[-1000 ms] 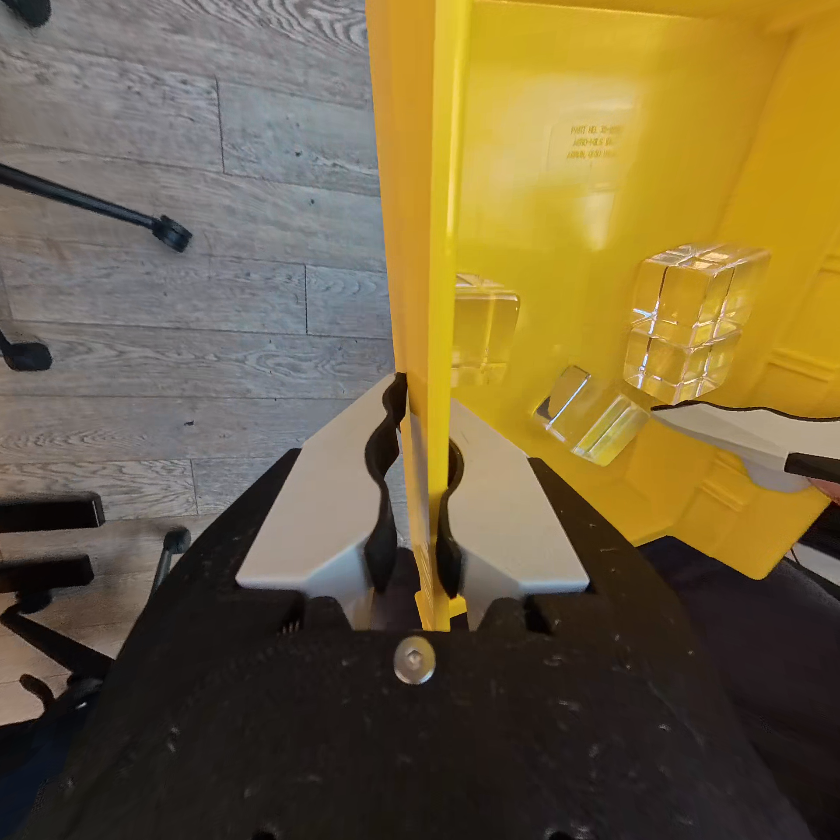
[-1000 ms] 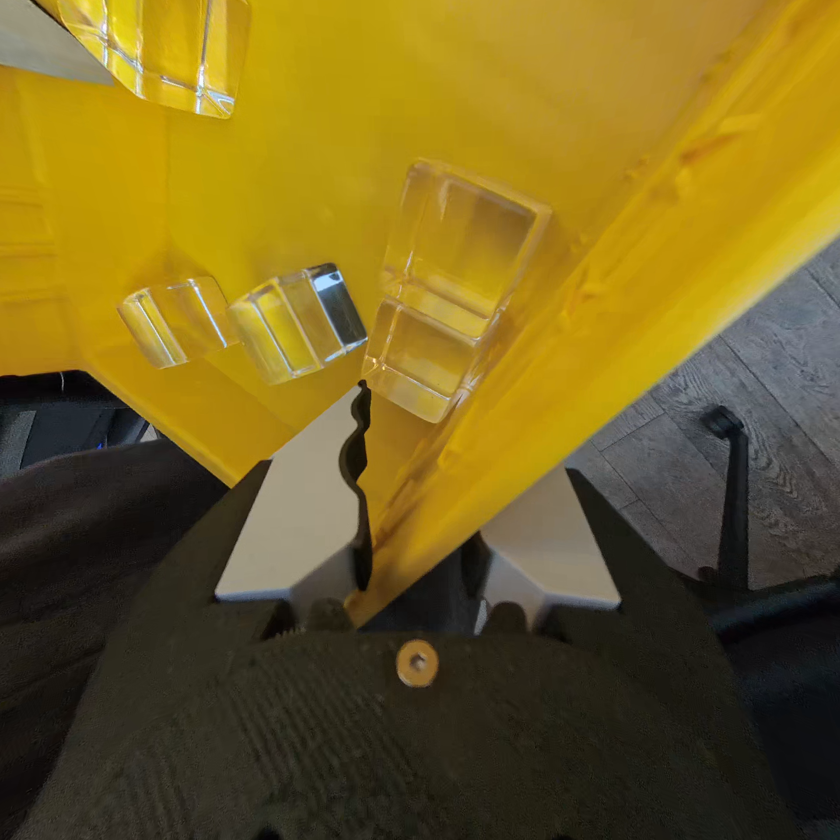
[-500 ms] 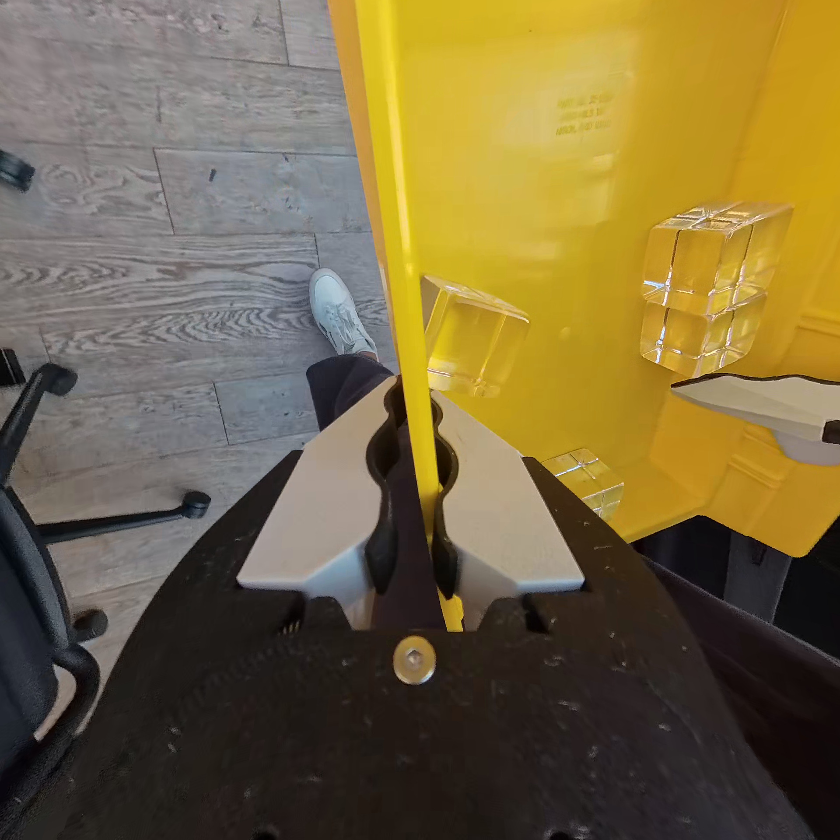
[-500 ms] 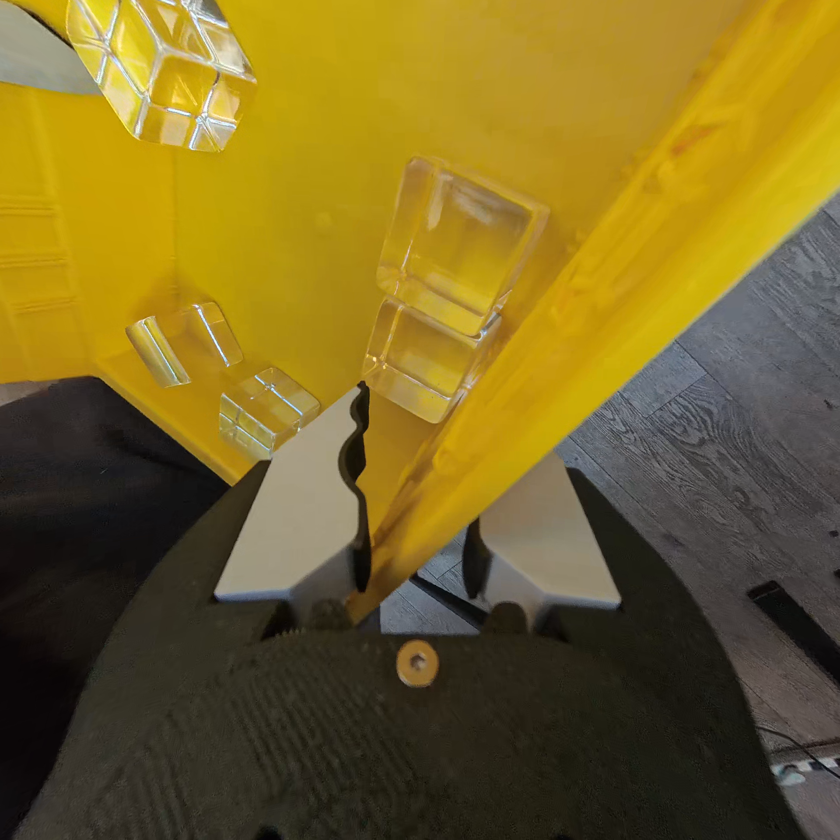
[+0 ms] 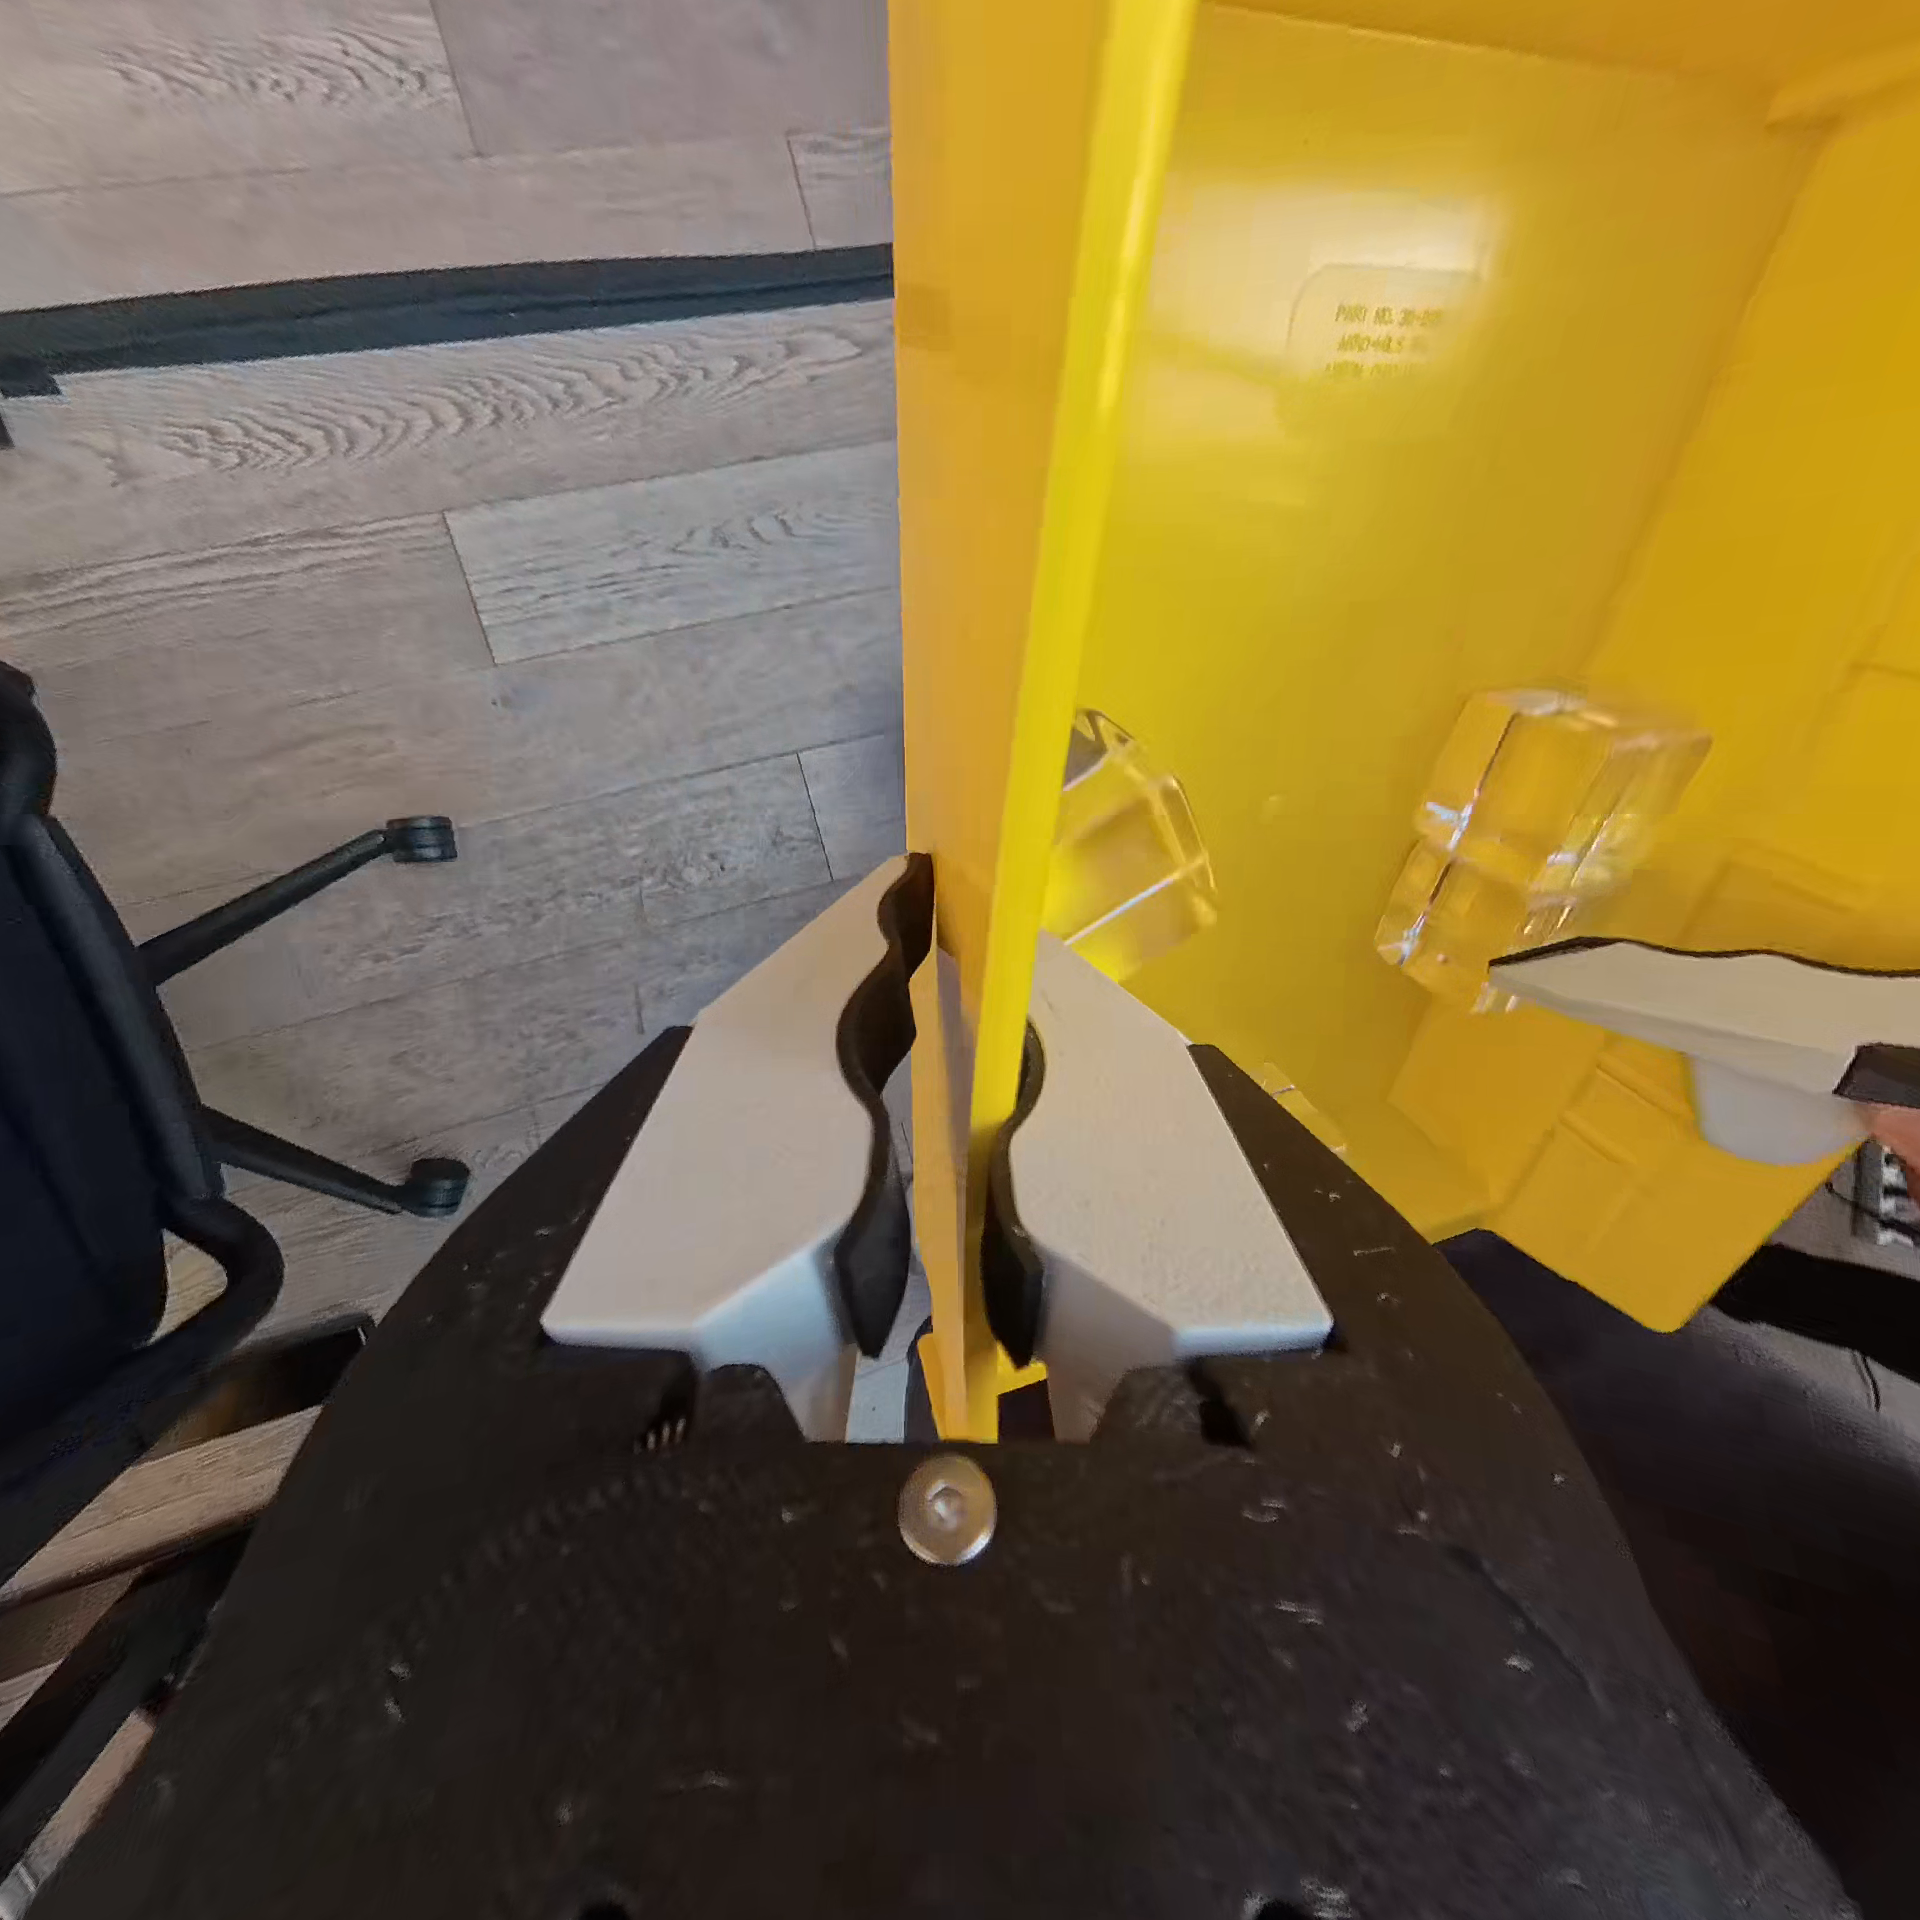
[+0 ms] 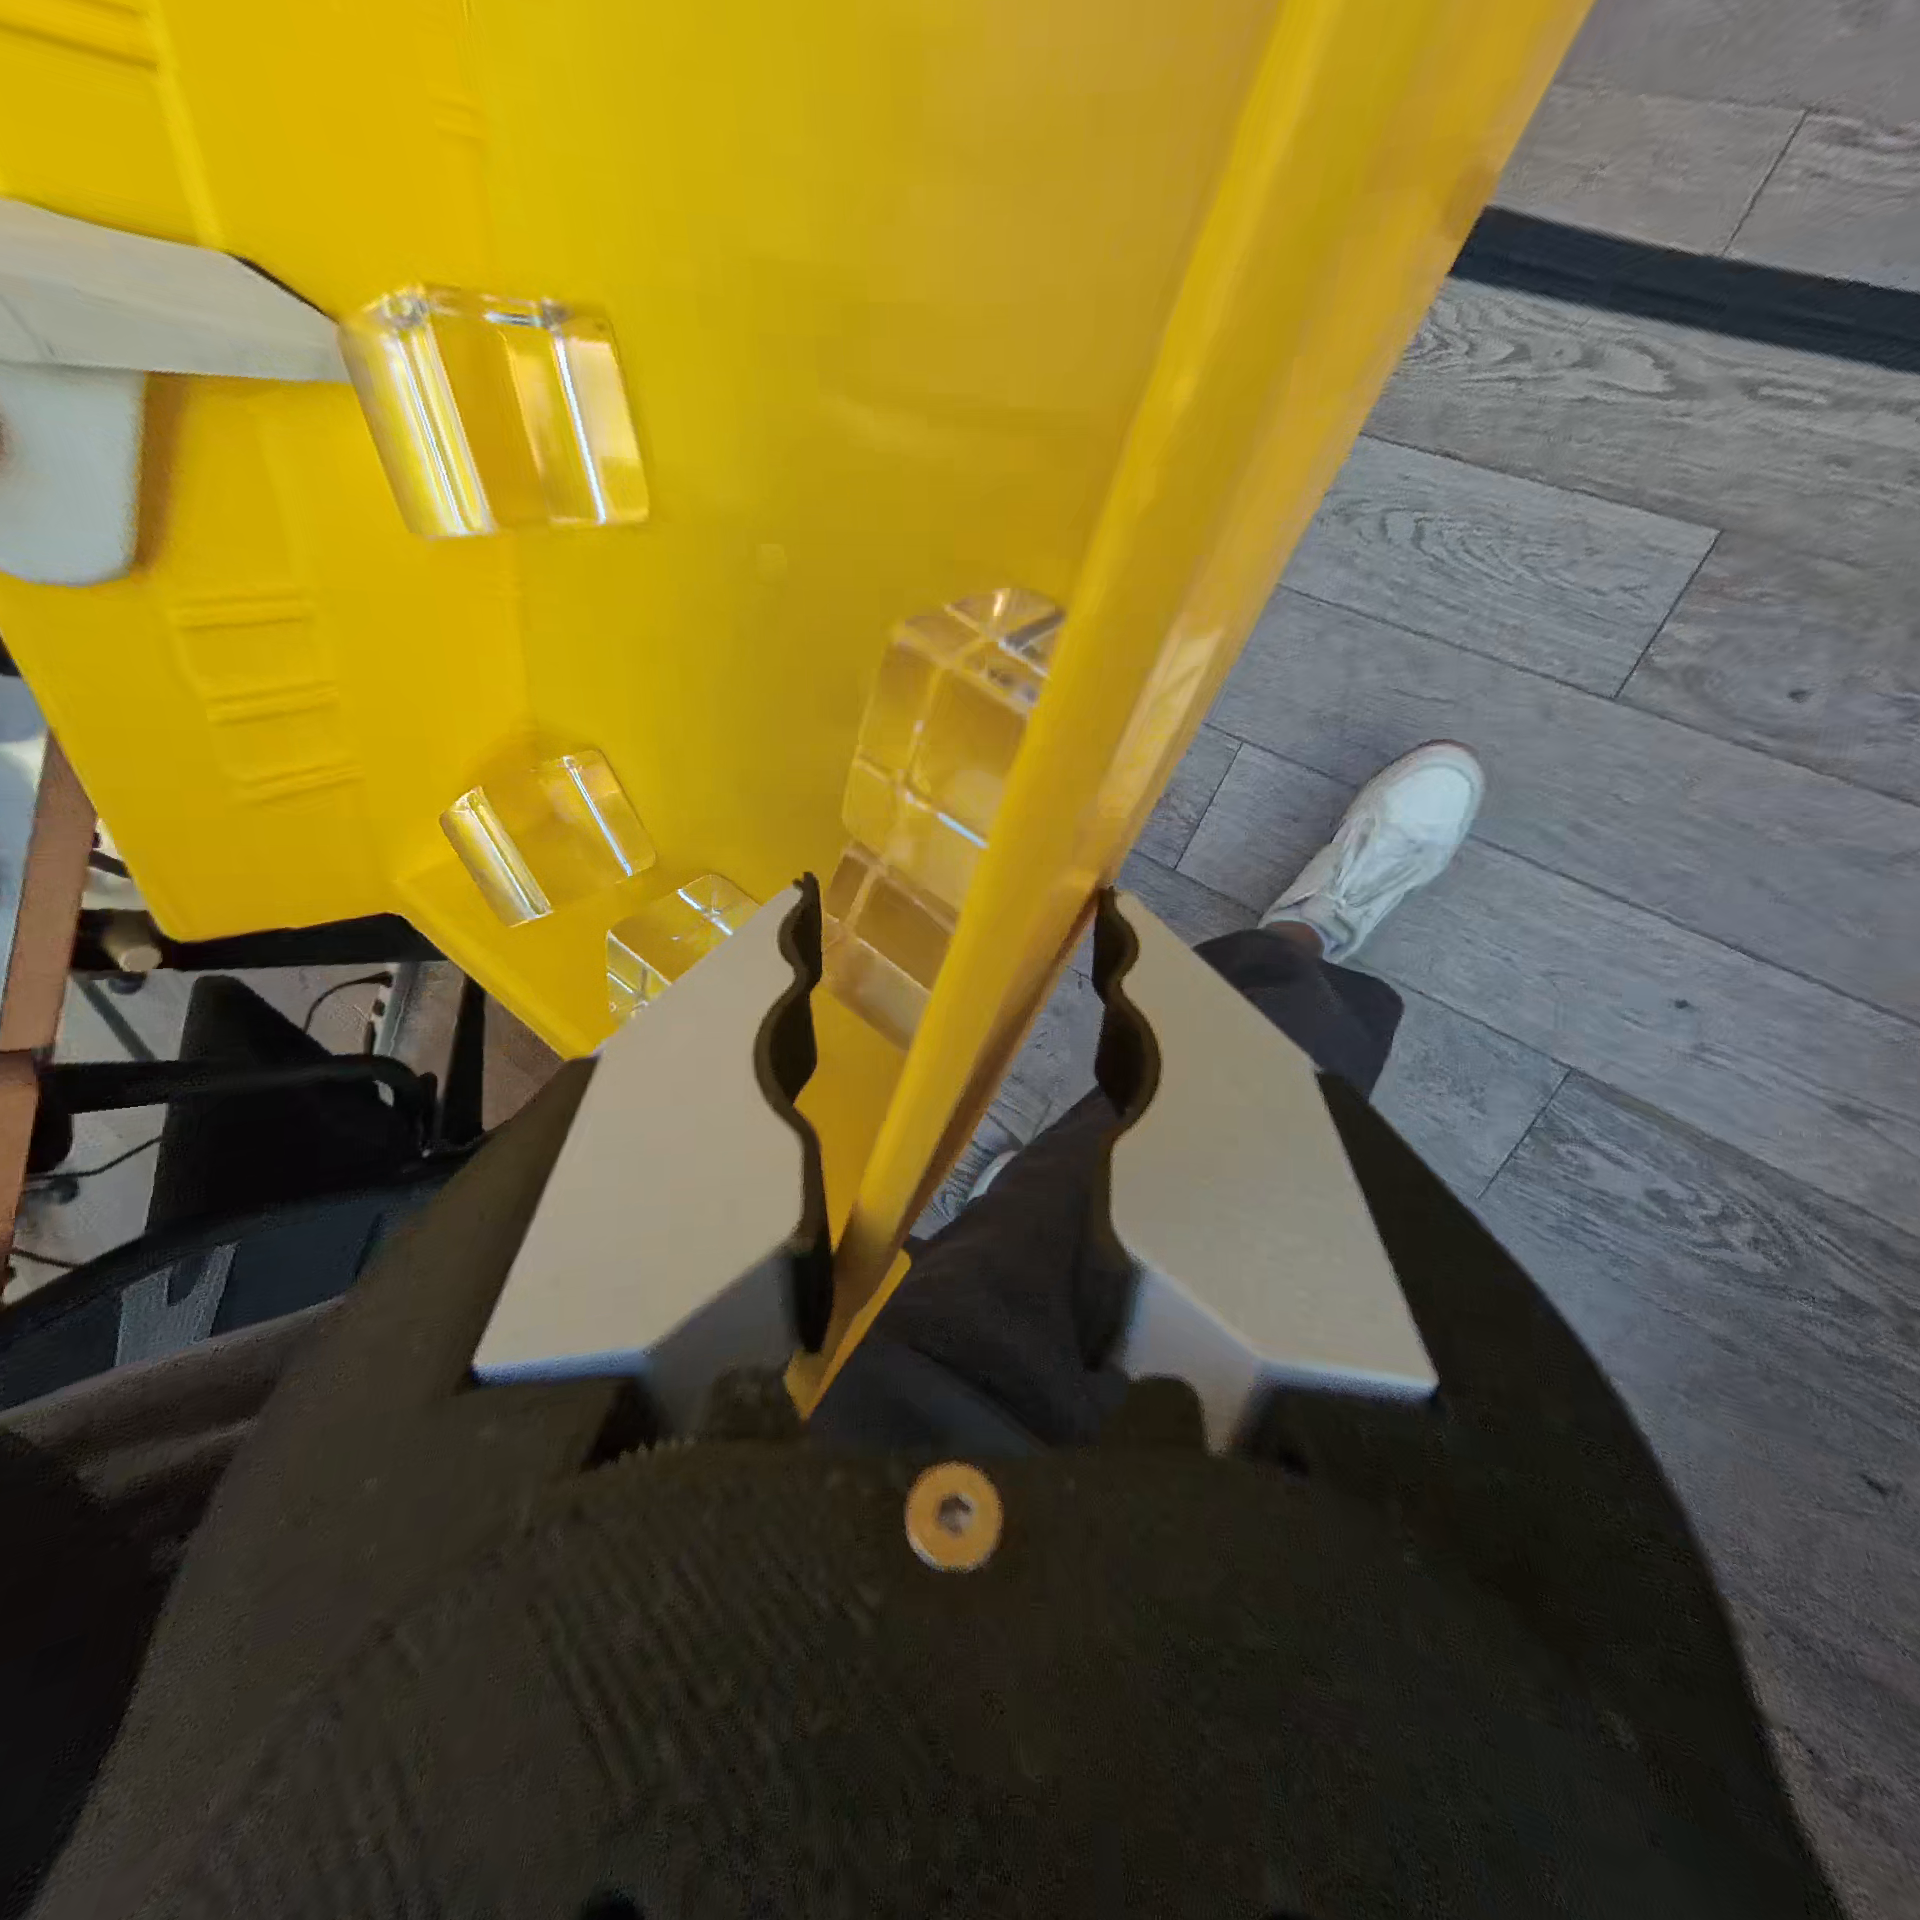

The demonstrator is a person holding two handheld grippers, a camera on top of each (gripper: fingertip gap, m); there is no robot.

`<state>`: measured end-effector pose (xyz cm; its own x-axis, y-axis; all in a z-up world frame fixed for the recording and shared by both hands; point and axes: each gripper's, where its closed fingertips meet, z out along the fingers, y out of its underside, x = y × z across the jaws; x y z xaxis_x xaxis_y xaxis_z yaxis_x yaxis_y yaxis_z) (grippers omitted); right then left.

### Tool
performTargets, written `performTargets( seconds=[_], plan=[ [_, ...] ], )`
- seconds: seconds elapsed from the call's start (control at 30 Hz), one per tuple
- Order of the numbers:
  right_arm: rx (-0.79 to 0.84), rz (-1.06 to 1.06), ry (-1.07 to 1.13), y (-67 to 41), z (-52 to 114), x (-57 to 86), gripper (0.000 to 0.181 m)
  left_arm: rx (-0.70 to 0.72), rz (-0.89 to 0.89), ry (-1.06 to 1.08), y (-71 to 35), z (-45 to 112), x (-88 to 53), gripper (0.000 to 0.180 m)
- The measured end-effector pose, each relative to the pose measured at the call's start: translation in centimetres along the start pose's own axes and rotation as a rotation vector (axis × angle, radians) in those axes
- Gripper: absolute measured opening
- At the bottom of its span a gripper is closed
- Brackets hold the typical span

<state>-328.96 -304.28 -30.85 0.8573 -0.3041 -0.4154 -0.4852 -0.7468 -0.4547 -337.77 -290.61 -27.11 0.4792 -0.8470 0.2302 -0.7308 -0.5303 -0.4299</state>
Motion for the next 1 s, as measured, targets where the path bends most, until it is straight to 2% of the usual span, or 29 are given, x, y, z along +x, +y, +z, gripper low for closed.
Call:
performTargets(
  seconds=[0.13,0.17,0.23,0.3,0.33,0.37,0.43,0.57,0.6,0.83,1.0],
  plan=[
    [0.008,-0.008,-0.043,-13.3,6.6,6.9,0.054,-0.01,-0.084,-0.044,-13.2,7.0,-4.5,0.002],
    [-0.01,0.008,-0.071,-17.0,7.7,8.3,0.053,-0.019,-0.09,-0.056,-16.6,8.3,-5.3,0.008],
    [-0.034,-0.021,-0.092,-24.0,9.4,11.5,0.05,-0.027,-0.089,-0.058,-23.2,10.6,-7.2,0.001],
    [-0.076,-0.096,-0.056,-30.9,11.4,14.5,0.044,-0.034,-0.17,-0.053,-29.8,13.3,-9.2,0.009],
    [-0.103,-0.135,-0.026,-34.3,12.5,16.0,0.039,-0.041,-0.198,-0.055,-32.6,14.5,-10.2,0.009],
    [-0.133,-0.164,0.001,-37.6,13.6,17.6,0.035,-0.051,-0.219,-0.051,-35.3,15.9,-11.3,0.001],
    [-0.205,-0.193,0.036,-44.1,16.3,20.8,0.029,-0.08,-0.289,-0.018,-40.7,19.4,-13.7,0.008],
    [-0.31,-0.287,0.126,-57.4,23.5,28.0,0.02,-0.107,-0.408,0.062,-51.6,28.5,-19.2,0.009],
    [-0.32,-0.306,0.152,-60.9,25.3,29.8,0.018,-0.108,-0.414,0.079,-54.6,30.7,-20.6,0.003],
    [-0.468,-0.355,0.204,-85.2,34.8,38.6,0.012,-0.212,-0.471,0.177,-76.4,40.4,-29.7,0.005],
    [-0.486,-0.394,0.194,-102.5,40.9,43.0,0.01,-0.196,-0.491,0.202,-92.7,44.8,-36.4,0.013]
  ],
)
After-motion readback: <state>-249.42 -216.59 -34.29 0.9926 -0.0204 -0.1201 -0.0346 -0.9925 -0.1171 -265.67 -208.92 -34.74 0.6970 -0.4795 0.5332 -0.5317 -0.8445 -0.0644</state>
